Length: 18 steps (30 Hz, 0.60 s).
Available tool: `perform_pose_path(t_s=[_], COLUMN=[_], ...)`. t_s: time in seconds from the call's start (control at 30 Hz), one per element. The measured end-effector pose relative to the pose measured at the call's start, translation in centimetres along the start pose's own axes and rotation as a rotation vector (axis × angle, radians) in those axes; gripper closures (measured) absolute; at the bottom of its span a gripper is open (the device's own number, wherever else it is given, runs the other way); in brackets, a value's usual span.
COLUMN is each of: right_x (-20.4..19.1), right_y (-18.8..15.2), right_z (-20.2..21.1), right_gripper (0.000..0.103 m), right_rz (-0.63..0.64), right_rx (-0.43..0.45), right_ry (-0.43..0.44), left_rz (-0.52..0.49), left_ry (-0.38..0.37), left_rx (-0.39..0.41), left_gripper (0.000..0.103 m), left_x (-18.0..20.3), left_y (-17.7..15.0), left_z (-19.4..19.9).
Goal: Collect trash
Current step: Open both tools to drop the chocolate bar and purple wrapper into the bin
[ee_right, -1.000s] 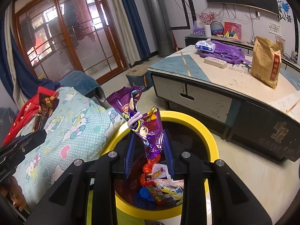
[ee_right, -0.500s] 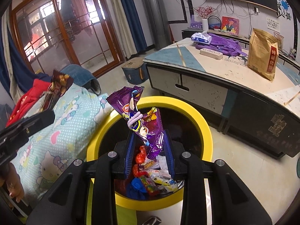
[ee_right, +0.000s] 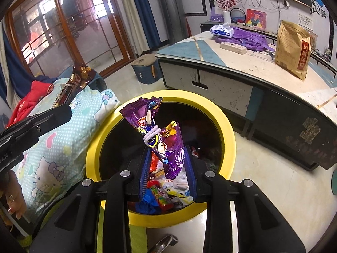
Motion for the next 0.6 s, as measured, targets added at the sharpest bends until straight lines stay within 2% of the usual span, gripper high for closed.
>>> perform_pose_path(t_s=[0.33,0.4,0.43,0.5,0.6], right_x=[0.4,0.5,0.6,0.9,1.1], right_y=[0.2,0.3,0.3,0.3,0.4], right_z=[-0.4,-0.4,-0.3,-0.2,0.1], right_gripper=[0.068,0.065,0.063,0.061,0.05], right_rz=[-0.023,-0.03,-0.033,-0.043,-0.052], right_rx=[-0.004,-0.003,-0.002,0.003,0.013], right_ry=[0.001,0.004,0.0,-0.004,-0.016], left_rz=[-0.008,0.002,0.012,0.034,0.053], left_ry=[0.0,0.009,0.012,0.017,0.028], left_rx=[-0.02,-0.021,-0.018,-0.013,-0.01], left_gripper=[0.089,0.072,0.059,0.056,0.044], left_x=[0.1,-0.2,-0.5,-1.0,-1.6], left_y=[1.3,1.6,1.6,1.7,1.7], left_z=[-1.8,-1.8,-1.7,-1.5,-1.1])
Point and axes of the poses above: each gripper's, at about its wrist camera, not at the fingertips, and z roughly against the way its jaws point, x to its right, y to its top, the point moved 3 cm from there along -z, roughly the way its jaws point, and after that the axes turned 3 degrees about -z, right-handed, at the moved point
